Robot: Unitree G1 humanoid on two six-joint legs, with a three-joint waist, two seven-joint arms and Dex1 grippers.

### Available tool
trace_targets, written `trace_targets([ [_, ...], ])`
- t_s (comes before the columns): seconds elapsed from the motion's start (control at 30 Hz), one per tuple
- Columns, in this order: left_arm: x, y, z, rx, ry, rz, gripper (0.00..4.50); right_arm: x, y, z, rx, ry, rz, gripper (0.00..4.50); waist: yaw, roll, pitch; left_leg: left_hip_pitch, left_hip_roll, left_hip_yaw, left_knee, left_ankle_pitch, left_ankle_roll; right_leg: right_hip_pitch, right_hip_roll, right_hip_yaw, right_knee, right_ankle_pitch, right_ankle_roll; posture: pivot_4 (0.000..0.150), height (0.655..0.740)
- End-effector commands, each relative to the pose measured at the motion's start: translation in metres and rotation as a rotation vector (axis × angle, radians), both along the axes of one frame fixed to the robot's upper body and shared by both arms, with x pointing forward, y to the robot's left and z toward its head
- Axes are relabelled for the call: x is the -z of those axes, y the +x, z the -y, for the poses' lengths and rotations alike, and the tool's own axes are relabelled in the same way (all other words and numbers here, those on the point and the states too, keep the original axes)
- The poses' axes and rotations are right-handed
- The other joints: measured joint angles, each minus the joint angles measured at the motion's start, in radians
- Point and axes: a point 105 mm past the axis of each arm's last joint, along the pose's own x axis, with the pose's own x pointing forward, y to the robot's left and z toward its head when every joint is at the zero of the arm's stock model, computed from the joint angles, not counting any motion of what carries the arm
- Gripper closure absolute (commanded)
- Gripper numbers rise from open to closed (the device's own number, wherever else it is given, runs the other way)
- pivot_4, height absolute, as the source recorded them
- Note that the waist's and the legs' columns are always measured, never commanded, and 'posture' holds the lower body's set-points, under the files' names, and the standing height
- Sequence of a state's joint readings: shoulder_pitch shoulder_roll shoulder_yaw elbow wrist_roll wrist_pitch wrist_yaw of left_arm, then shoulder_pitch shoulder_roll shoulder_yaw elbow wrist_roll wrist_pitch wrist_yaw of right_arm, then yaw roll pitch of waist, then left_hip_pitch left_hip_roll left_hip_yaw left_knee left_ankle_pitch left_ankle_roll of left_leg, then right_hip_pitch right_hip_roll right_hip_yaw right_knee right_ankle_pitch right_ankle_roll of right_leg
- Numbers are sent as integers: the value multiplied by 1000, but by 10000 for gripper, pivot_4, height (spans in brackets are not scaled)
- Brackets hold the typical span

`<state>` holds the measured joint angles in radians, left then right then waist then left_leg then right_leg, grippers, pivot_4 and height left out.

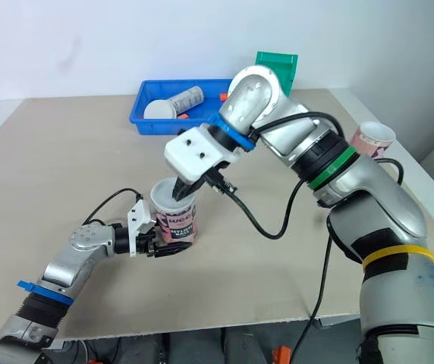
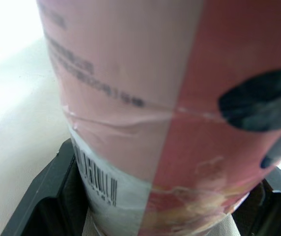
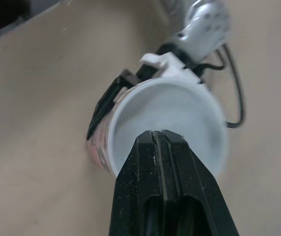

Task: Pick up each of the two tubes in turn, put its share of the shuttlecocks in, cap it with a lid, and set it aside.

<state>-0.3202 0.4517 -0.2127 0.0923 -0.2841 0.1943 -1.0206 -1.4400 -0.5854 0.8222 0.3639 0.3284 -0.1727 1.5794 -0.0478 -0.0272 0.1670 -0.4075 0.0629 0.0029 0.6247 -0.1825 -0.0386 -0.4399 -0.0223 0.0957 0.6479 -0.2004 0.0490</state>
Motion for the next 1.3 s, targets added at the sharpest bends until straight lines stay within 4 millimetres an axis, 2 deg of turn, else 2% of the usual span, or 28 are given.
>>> trace_targets([
  [0.03, 40, -4, -15, -64, 109, -135, 11794, 13, 4, -5, -40, -103, 83, 43697, 0, 0, -3, 0, 0, 0, 0, 0, 0, 0, 0, 0, 0, 0, 0, 1500, 7037],
  [0.27, 39, -5, -16, -70, 107, -130, 11794, 33, 10, 2, -89, -195, 164, 43697, -1, -2, -13, 3, 0, 0, 0, 0, 0, 0, 0, 0, 0, 0, 0, 1500, 7037],
  [0.37, 39, -4, -17, -71, 107, -128, 11794, 31, 14, -1, -81, -169, 179, 43697, -1, -1, -16, 5, 0, 0, 0, 0, 0, 0, 0, 0, 0, 0, 0, 1500, 7037],
  [0.5, 37, -2, -16, -69, 105, -123, 11794, -6, 3, -12, -31, 34, 28, 43697, -2, -2, -15, 5, 0, -1, -1, 0, 0, 1, 0, 0, 0, 0, 0, 1500, 7037],
  [0.57, 36, -1, -15, -67, 103, -120, 11794, -27, -1, -10, 7, 121, -45, 43697, -1, -1, -14, 4, 0, -1, 0, 0, 0, 0, 0, 0, 0, 0, 0, 1500, 7037],
  [0.6, 35, 0, -14, -65, 101, -118, 11794, -36, 1, 0, 49, 161, -86, 43697, 0, -1, -14, 3, 0, -1, 0, 0, 0, 0, 0, 0, 0, 0, 0, 1500, 7037],
  [0.63, 35, 0, -13, -62, 100, -116, 11794, -42, 2, 10, 84, 191, -110, 38356, 2, -1, -13, 1, 0, -1, 0, 0, 0, -1, 0, 0, 0, 0, 0, 1500, 7037],
  [0.67, 34, 0, -12, -59, 98, -114, 11794, -46, 4, 21, 126, 217, -137, 36610, 5, -2, -13, 0, 0, -1, 0, 0, 0, -1, 0, 0, 0, 0, 0, 1500, 7037],
  [0.7, 34, 0, -12, -56, 97, -112, 11794, -48, 4, 31, 160, 237, -166, 32378, 8, -3, -13, 0, -1, -2, 0, 0, -1, -1, 0, 0, 0, 0, 0, 1500, 7037],
  [0.77, 33, 0, -11, -48, 95, -110, 11794, -51, 1, 47, 211, 282, -222, 22340, 11, -4, -13, -1, -1, -2, 0, -2, -3, -1, -1, 0, -1, -2, 0, 1500, 7037],
  [0.93, 28, 0, -8, -27, 84, -95, 11794, -51, -9, 71, 325, 400, -320, 360, 10, 0, -12, -1, -1, -1, 0, -4, -3, -1, 0, 1, -1, -3, 1, 1500, 7037],
  [1.1, 15, 3, -6, -19, 61, -54, 11794, -36, -9, 88, 519, 515, -384, 360, 9, -1, -11, -1, -1, -2, 1, -4, -3, -1, 0, 1, -1, -3, 1, 1500, 7037],
  [1.3, 1, -2, -3, 23, 34, -13, 11794, 7, -4, 95, 723, 624, -361, 360, 5, -2, -10, -2, -1, -2, 2, -5, -4, -1, 0, 1, -1, -3, 1, 1500, 7037],
])
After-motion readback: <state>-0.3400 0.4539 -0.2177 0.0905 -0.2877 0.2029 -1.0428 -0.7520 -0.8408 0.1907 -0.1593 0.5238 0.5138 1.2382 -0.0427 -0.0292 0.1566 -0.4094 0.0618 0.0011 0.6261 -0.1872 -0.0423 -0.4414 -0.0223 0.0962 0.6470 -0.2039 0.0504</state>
